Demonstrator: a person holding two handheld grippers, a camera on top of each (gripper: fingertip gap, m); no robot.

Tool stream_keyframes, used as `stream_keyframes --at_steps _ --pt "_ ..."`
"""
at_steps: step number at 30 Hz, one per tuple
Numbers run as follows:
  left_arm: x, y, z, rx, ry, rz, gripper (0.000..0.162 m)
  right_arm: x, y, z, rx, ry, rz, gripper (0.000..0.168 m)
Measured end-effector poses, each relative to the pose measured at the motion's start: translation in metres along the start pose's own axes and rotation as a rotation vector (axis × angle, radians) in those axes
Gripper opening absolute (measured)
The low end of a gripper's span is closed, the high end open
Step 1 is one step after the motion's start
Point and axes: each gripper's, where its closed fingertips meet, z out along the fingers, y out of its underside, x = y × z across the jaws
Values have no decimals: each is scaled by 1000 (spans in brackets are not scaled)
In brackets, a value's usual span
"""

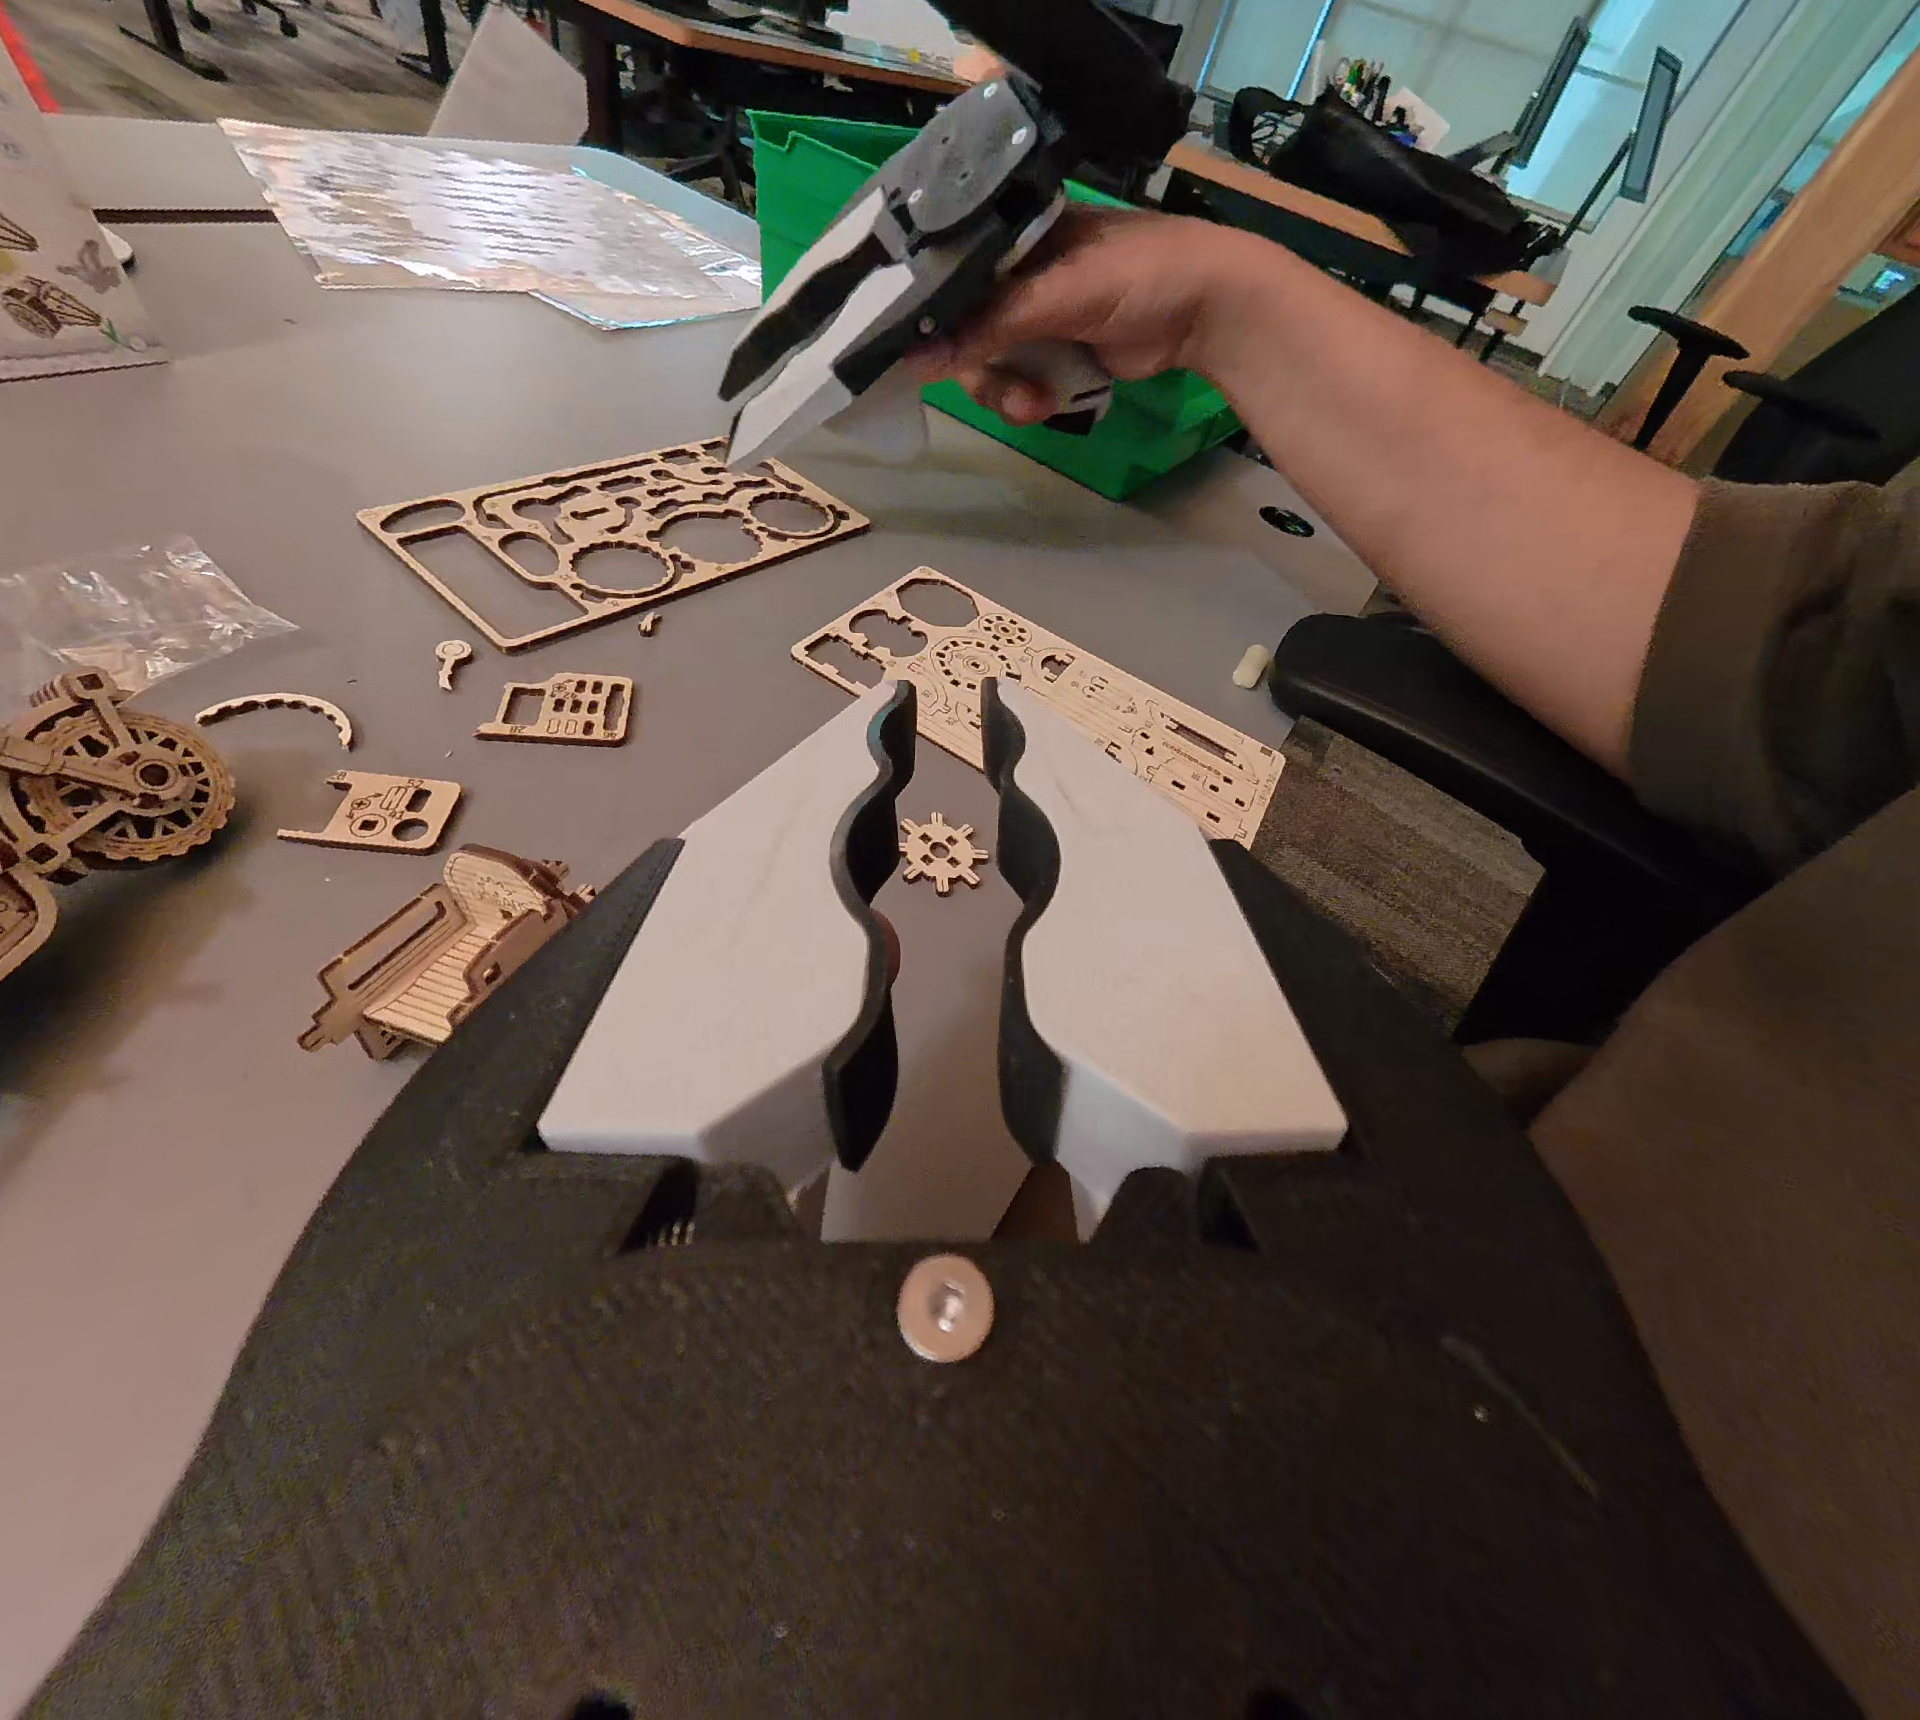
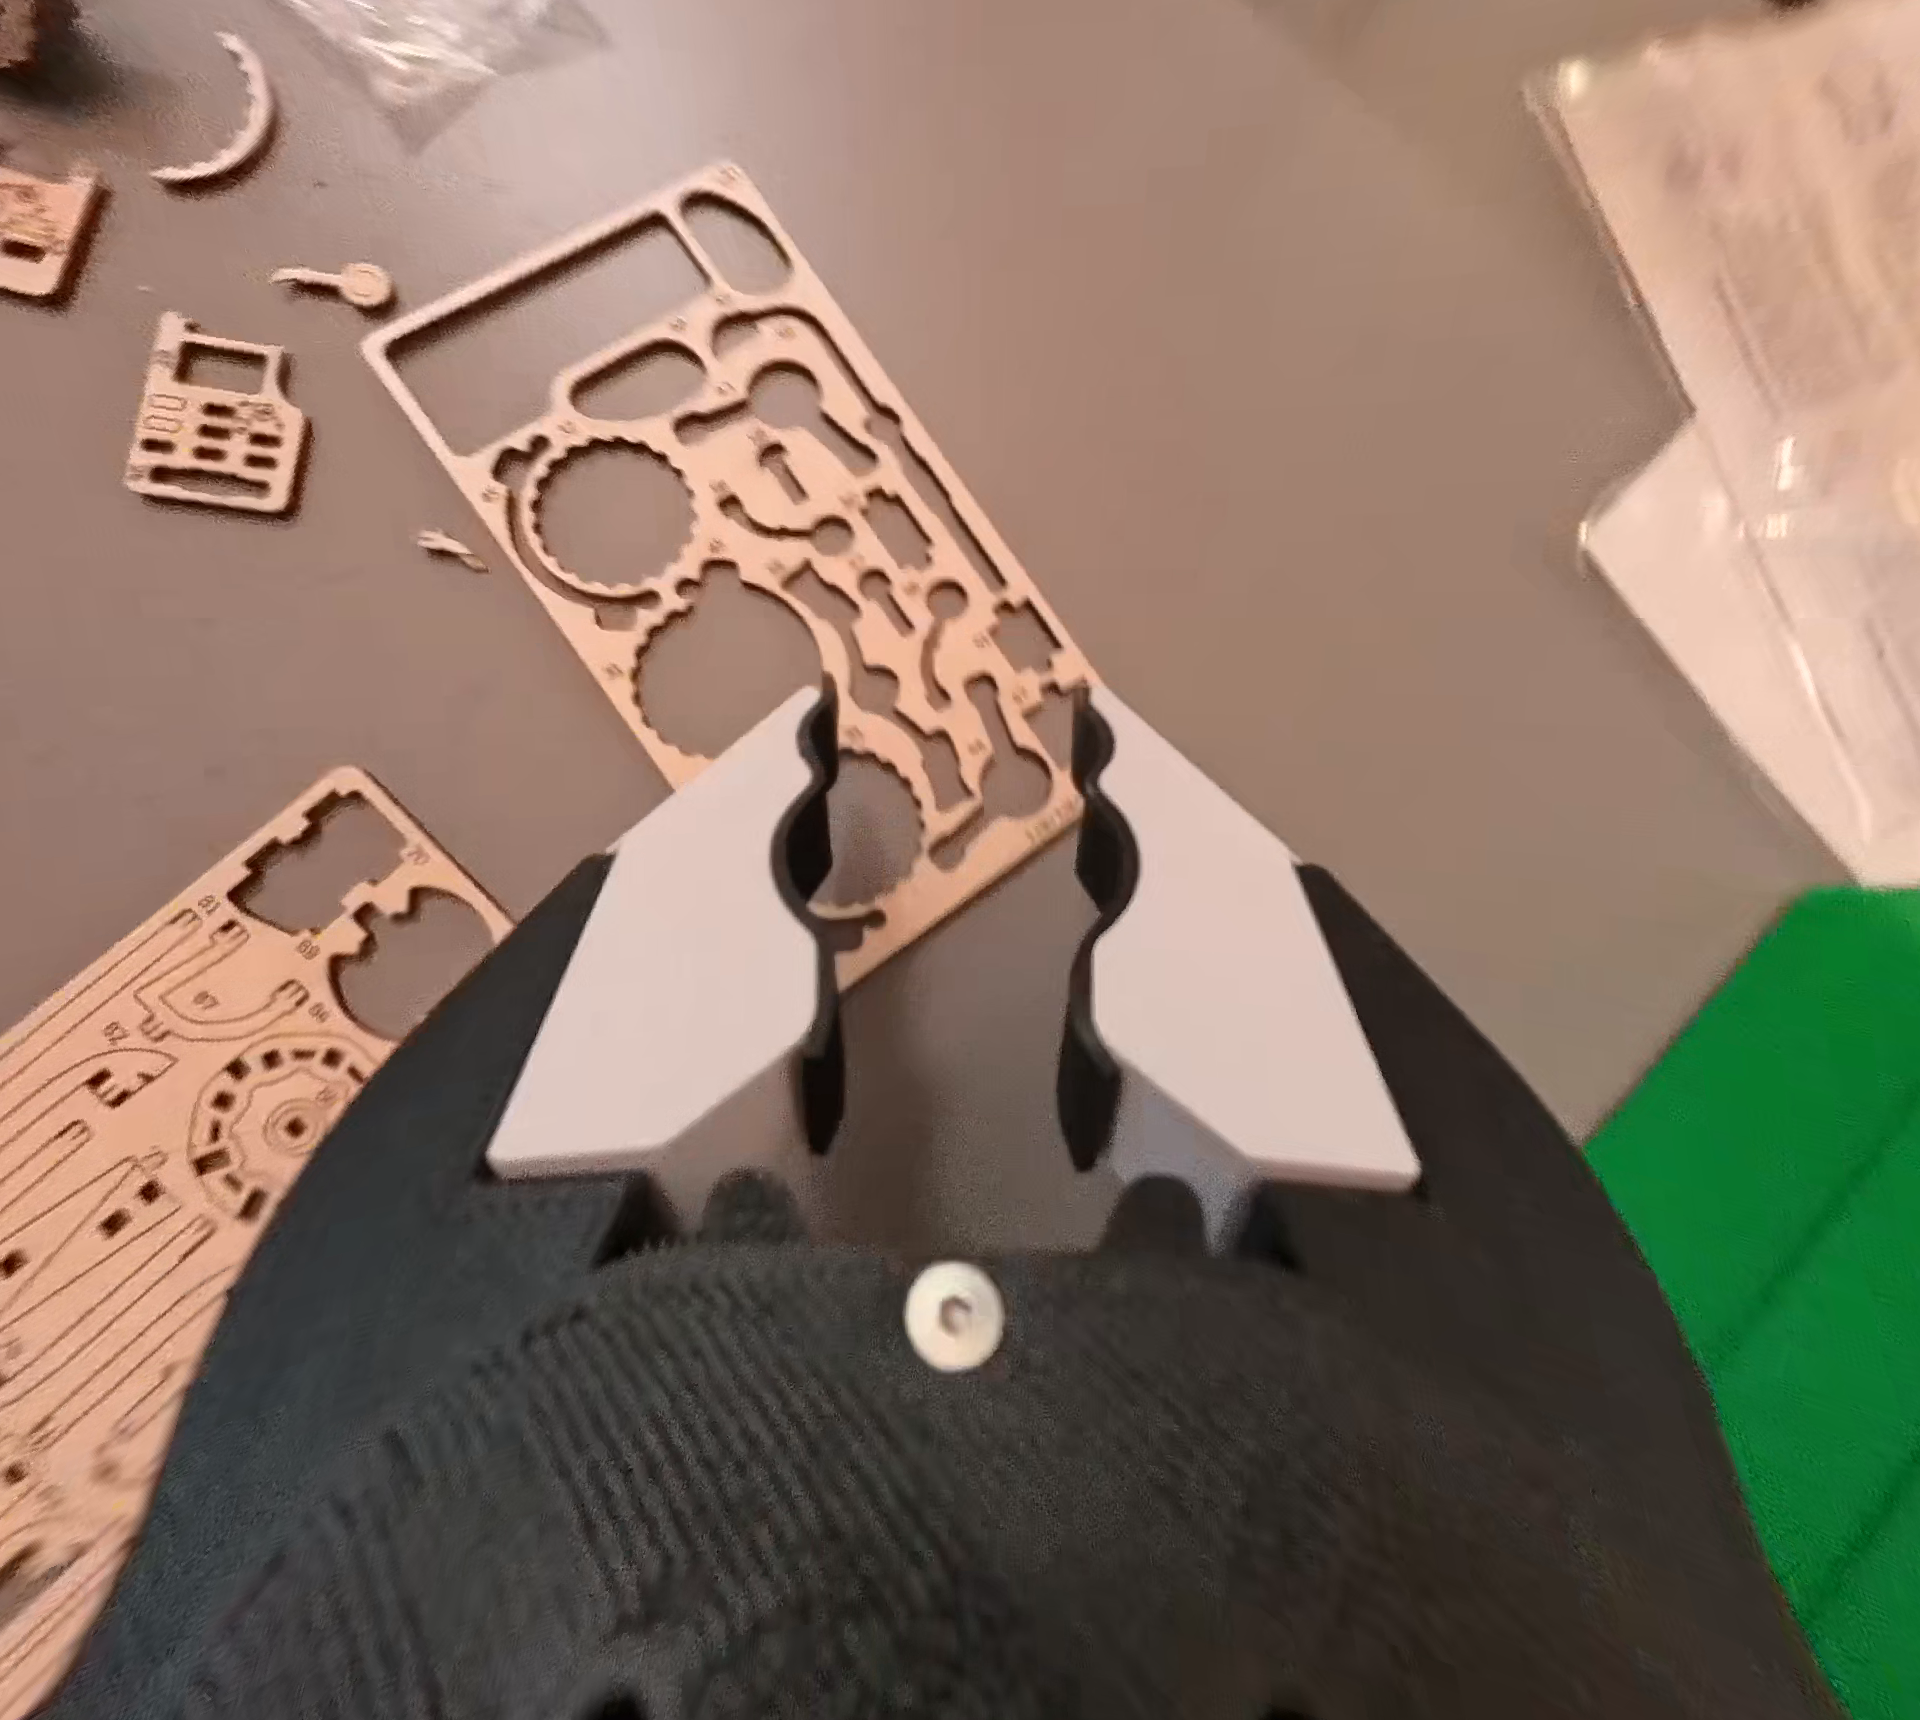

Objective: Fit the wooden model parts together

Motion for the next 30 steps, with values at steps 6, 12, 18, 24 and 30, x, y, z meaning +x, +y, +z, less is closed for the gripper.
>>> stream_keyframes --at_steps 6,12,18,24,30 --pt "0 0 0 0 1 0 9 -14 7 17 -27 -74 -27 58" --pt "1 1 1 -4 4 -2 9 -9 7 21 -23 -89 55 45" --pt "0 1 1 -5 3 -5 9 14 3 29 -30 50 216 43" --pt "0 1 0 -4 3 -1 9 49 5 32 -12 271 556 47" --pt "-1 0 0 -2 1 -4 9 49 -24 4 145 159 478 73"
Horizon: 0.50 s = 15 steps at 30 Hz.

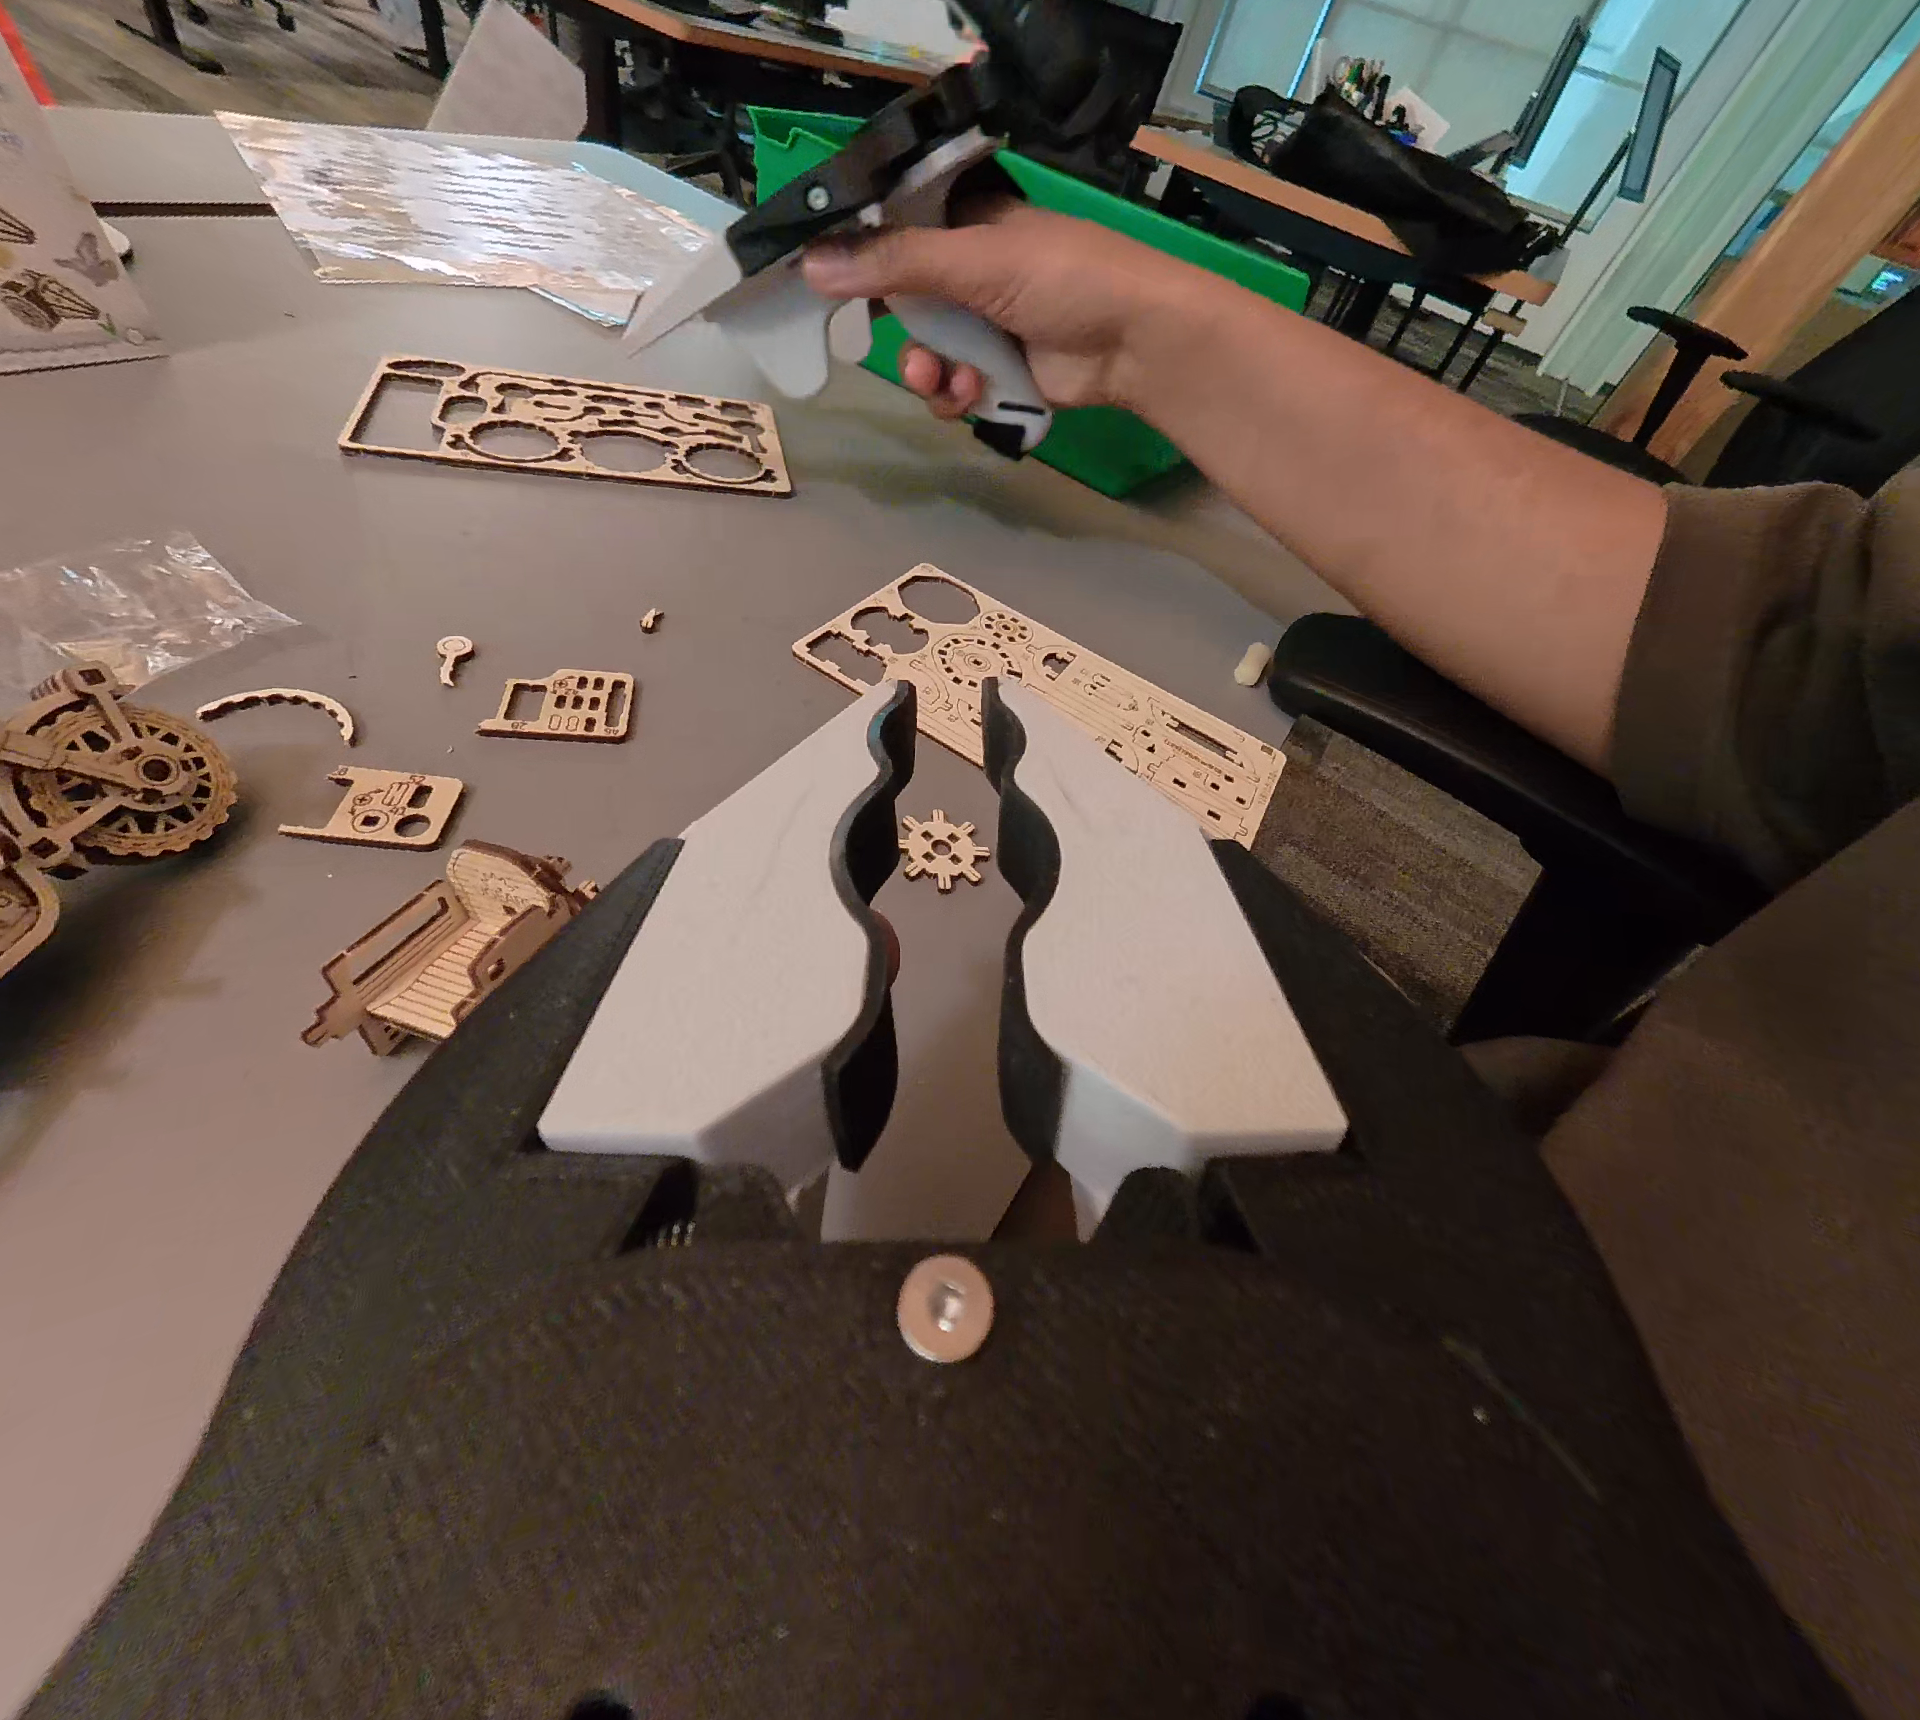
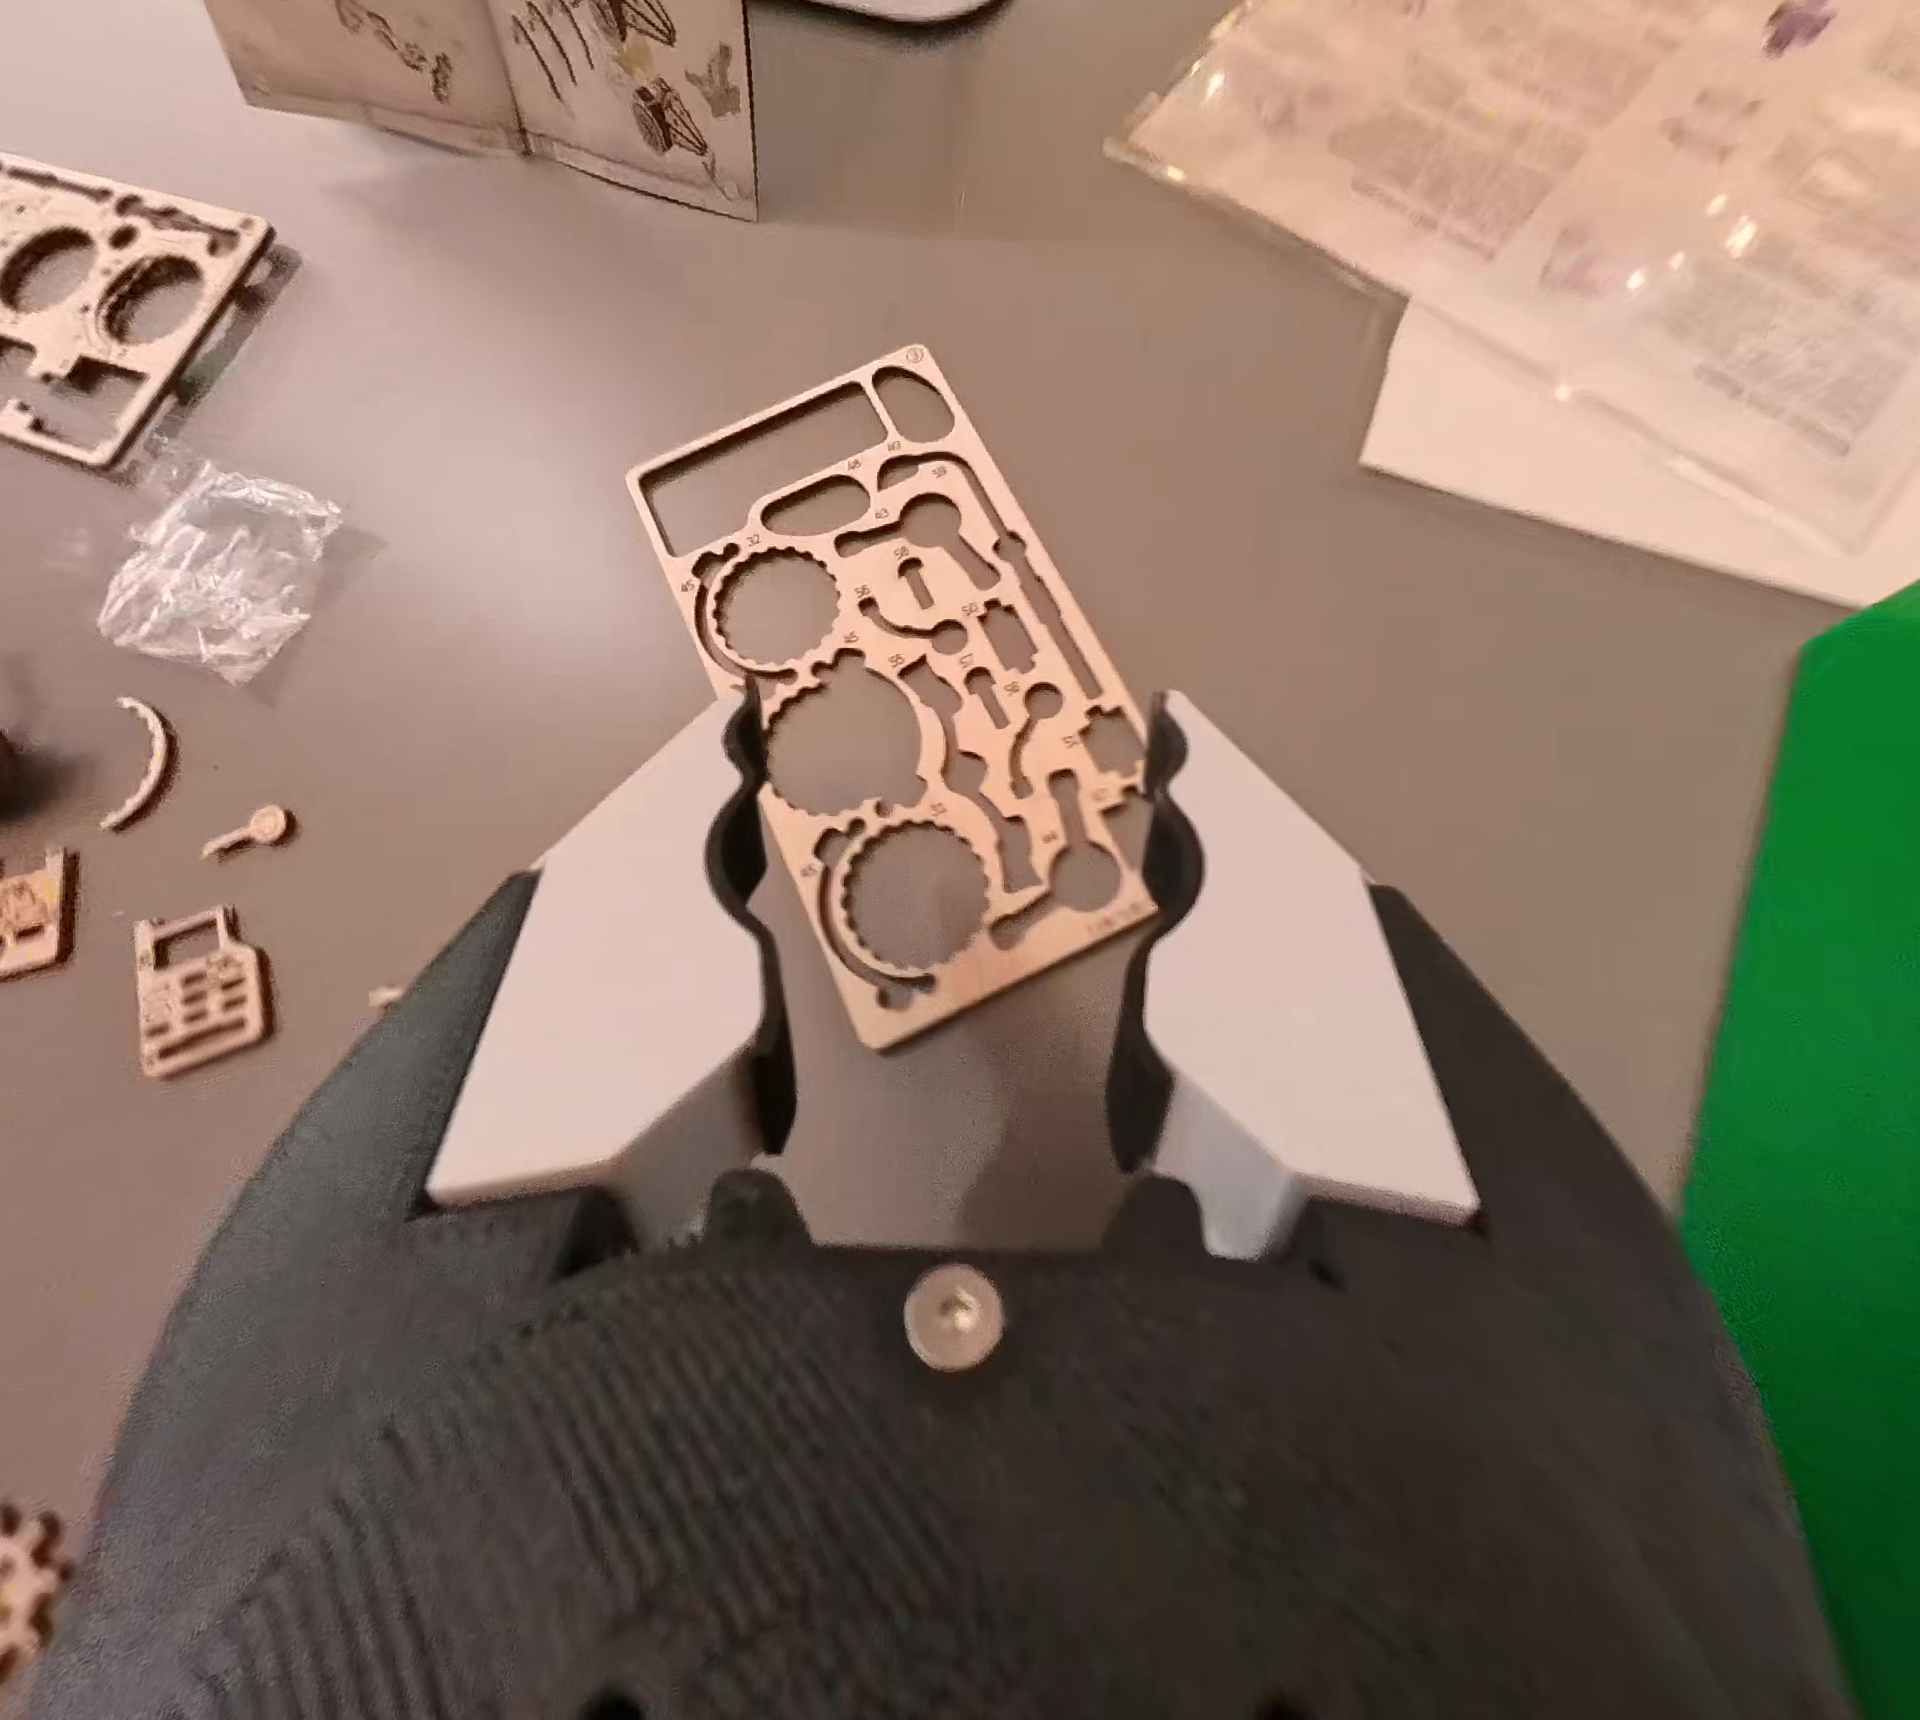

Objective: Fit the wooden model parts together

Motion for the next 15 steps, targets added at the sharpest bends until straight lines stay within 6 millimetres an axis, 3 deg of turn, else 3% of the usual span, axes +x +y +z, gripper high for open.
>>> stream_keyframes --at_steps 3,6,10,12,15 --pt "0 0 0 1 3 -5 10 8 9 -4 -31 -18 -68 93" --pt "1 0 0 -2 5 -5 9 15 21 8 -47 -1 -86 113" --pt "0 0 0 -2 0 5 9 9 48 20 -181 -31 -139 128" --pt "0 1 1 -2 -1 3 9 4 50 19 -190 -55 -143 130" --pt "0 0 0 -2 2 -4 9 0 50 16 -197 -60 -158 112"
